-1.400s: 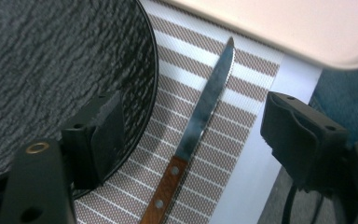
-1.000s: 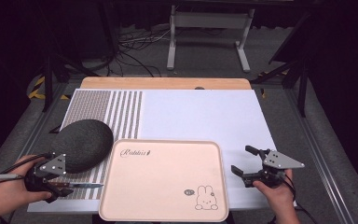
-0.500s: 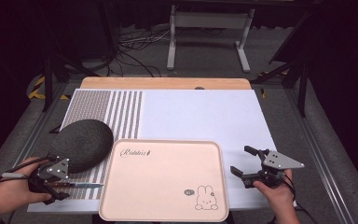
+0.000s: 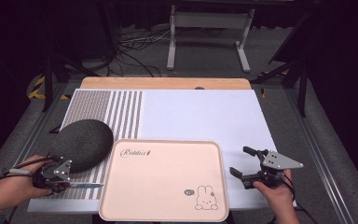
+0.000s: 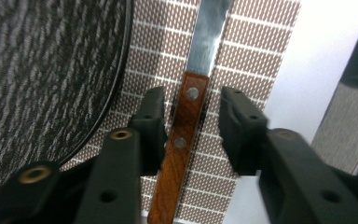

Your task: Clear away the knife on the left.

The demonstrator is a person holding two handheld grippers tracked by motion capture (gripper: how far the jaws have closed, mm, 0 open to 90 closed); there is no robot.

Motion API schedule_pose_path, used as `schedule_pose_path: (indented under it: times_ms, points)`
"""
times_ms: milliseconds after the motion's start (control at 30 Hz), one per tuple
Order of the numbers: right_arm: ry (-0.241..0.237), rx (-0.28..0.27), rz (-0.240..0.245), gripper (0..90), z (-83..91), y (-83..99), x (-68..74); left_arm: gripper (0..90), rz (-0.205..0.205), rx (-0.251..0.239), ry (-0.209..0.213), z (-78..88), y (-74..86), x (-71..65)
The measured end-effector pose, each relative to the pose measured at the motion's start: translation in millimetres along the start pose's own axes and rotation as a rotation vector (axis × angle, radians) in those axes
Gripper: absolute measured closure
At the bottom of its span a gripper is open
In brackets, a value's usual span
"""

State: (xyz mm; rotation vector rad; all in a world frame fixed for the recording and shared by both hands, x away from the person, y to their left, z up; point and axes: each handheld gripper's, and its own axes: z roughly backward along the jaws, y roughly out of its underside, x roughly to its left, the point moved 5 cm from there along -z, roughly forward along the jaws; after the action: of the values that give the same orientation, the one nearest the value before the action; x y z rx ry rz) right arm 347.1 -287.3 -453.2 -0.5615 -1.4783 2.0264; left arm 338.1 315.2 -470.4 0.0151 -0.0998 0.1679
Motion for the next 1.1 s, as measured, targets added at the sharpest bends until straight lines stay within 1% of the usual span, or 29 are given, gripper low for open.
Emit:
schedule_pose_path:
  times_ms: [33, 67, 100, 167, 233, 267, 300, 467, 500, 533, 567, 633, 700, 733, 767, 833, 900, 933, 967, 1000, 1033, 1067, 1100]
  points:
    - [-0.003, -0.001, -0.003, 6.0, -0.2, 0.1, 0.2, 70.3, -0.017, 0.037, -0.014, -1.5, 0.6, 0.3]
    - [-0.007, 0.0, -0.001, 6.0, -0.5, 0.4, 0.5, 73.1, -0.031, 0.055, -0.014, -3.9, 0.8, -1.3]
    - [-0.01, 0.001, 0.002, 6.0, -1.0, 0.9, 1.0, 74.1, -0.061, 0.06, -0.015, -3.5, -0.4, -0.9]
    - [-0.013, 0.001, 0.001, 6.0, -1.5, 1.1, 1.6, 76.8, -0.09, 0.086, -0.017, -2.8, -1.3, -1.5]
    - [-0.013, -0.002, 0.0, 6.0, -1.4, 0.8, 1.7, 77.1, -0.094, 0.09, -0.016, -2.7, -1.5, -1.3]
    - [-0.013, -0.002, 0.0, 6.0, -1.4, 0.8, 1.7, 77.1, -0.092, 0.076, -0.004, -3.5, -1.5, -1.0]
    - [-0.01, -0.003, 0.001, 6.0, -1.0, 0.7, 1.5, 77.2, -0.095, 0.077, 0.0, -3.5, -1.4, -0.8]
    - [-0.012, -0.001, 0.003, 6.0, -0.6, 0.7, 1.6, 77.3, -0.106, 0.074, 0.001, -3.7, -1.4, -0.5]
    - [-0.012, -0.002, 0.003, 6.0, -0.7, 0.7, 1.6, 77.3, -0.105, 0.065, 0.006, -4.3, -1.4, -0.6]
    - [-0.012, -0.003, 0.002, 6.0, -0.9, 0.8, 1.5, 77.3, -0.107, 0.074, 0.002, -3.6, -1.3, -0.4]
    - [-0.013, -0.002, 0.002, 6.0, -1.0, 0.9, 1.6, 77.4, -0.11, 0.068, 0.002, -3.9, -1.5, 0.0]
    - [-0.013, -0.001, 0.0, 6.0, -1.0, 1.0, 1.6, 77.4, -0.103, 0.07, 0.002, -3.6, -1.0, -0.2]
    - [-0.016, -0.003, 0.0, 6.0, -0.8, 0.8, 1.5, 77.4, -0.085, 0.058, 0.012, -3.8, -0.1, -0.1]
    - [-0.017, -0.002, -0.001, 6.0, -0.8, 0.9, 1.5, 77.4, -0.074, 0.066, 0.018, -2.8, 0.4, 0.2]
    - [-0.018, -0.001, -0.002, 6.0, -0.9, 1.0, 1.6, 77.5, -0.069, 0.066, 0.03, -3.0, 0.6, 0.5]
    - [-0.02, -0.003, -0.002, 6.0, -1.3, 1.0, 1.9, 77.5, -0.056, 0.066, 0.035, -2.5, 0.5, -0.1]
    - [-0.018, -0.004, -0.002, 6.0, -1.3, 0.8, 2.0, 77.5, -0.039, 0.049, 0.059, -2.8, 0.6, -1.6]
    - [-0.02, -0.002, -0.002, 6.0, -0.9, 0.9, 1.7, 77.6, -0.026, 0.05, 0.074, -1.7, 1.0, -2.3]
    - [-0.022, -0.003, -0.003, 6.0, -1.0, 0.9, 1.7, 77.5, -0.004, 0.037, 0.092, -1.4, 1.3, -3.3]
    - [-0.022, -0.003, -0.003, 6.0, -1.0, 0.9, 1.7, 77.5, 0.023, 0.027, 0.119, 0.9, 2.2, -5.4]
    - [-0.024, -0.003, -0.004, 6.0, -1.1, 0.9, 1.7, 77.5, 0.035, 0.006, 0.121, 2.9, 2.7, -5.6]
    - [-0.023, -0.005, -0.003, 6.0, -1.5, 0.9, 1.9, 77.6, 0.043, 0.005, 0.124, 4.8, 3.6, -5.8]
    - [-0.023, -0.003, -0.003, 6.0, -1.5, 1.0, 2.1, 77.6, 0.052, -0.006, 0.116, 8.6, 5.0, -5.4]
